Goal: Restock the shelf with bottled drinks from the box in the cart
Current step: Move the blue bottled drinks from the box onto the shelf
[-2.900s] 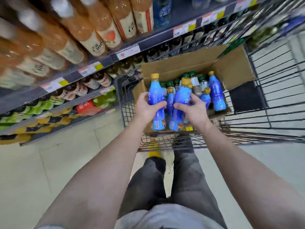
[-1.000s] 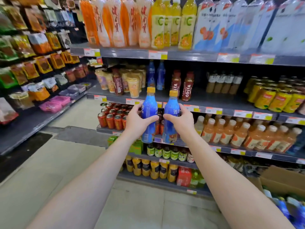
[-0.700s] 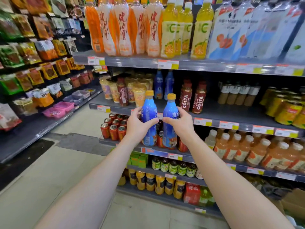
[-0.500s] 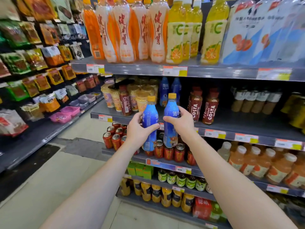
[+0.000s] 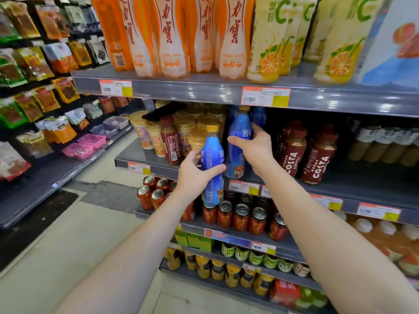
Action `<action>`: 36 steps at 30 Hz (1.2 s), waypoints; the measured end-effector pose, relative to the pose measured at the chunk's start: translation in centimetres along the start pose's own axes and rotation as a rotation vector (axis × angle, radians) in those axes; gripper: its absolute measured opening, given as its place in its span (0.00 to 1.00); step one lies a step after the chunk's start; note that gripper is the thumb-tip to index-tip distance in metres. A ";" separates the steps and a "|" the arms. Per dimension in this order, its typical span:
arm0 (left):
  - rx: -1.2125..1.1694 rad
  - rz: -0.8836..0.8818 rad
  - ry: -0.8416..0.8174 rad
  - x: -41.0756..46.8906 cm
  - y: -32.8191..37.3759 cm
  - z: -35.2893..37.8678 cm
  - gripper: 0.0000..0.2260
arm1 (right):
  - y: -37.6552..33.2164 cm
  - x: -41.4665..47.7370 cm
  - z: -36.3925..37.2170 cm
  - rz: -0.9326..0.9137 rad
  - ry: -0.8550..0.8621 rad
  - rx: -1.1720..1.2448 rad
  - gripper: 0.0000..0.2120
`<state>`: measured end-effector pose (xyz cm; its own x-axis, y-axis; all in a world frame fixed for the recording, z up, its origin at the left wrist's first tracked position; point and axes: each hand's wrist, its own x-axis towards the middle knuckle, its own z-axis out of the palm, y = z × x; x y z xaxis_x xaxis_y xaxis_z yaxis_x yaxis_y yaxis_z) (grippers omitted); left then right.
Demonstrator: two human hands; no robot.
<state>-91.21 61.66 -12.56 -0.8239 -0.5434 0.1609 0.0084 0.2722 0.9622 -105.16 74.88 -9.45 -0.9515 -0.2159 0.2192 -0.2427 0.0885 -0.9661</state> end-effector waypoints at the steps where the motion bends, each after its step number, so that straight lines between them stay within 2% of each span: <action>1: -0.007 0.004 -0.016 0.3 -0.1 -0.2 0.38 | -0.1 0.3 0.4 -0.015 0.020 -0.014 0.34; 6: -0.004 0.054 -0.099 1.7 -0.5 -1.4 0.32 | 1.7 1.1 2.0 -0.056 0.095 -0.096 0.35; 12: -0.019 0.095 -0.180 2.7 -1.0 -2.5 0.32 | 3.7 0.9 3.0 -0.091 0.140 -0.111 0.39; 16: -0.052 0.114 -0.213 3.0 -1.1 -2.6 0.31 | 4.9 1.3 3.6 -0.051 0.189 -0.181 0.36; 24: -0.065 0.122 -0.259 3.2 -1.1 -3.0 0.31 | 5.5 4.3 4.3 0.034 0.259 -0.270 0.30; 36: -0.084 0.110 -0.233 3.3 -0.5 -2.2 0.33 | 5.2 4.3 5.2 0.020 0.285 -0.344 0.31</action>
<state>-92.66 57.94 -12.05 -0.9235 -0.3144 0.2197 0.1439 0.2470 0.9583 -109.57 69.37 -14.22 -0.9590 0.0614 0.2768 -0.2270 0.4189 -0.8792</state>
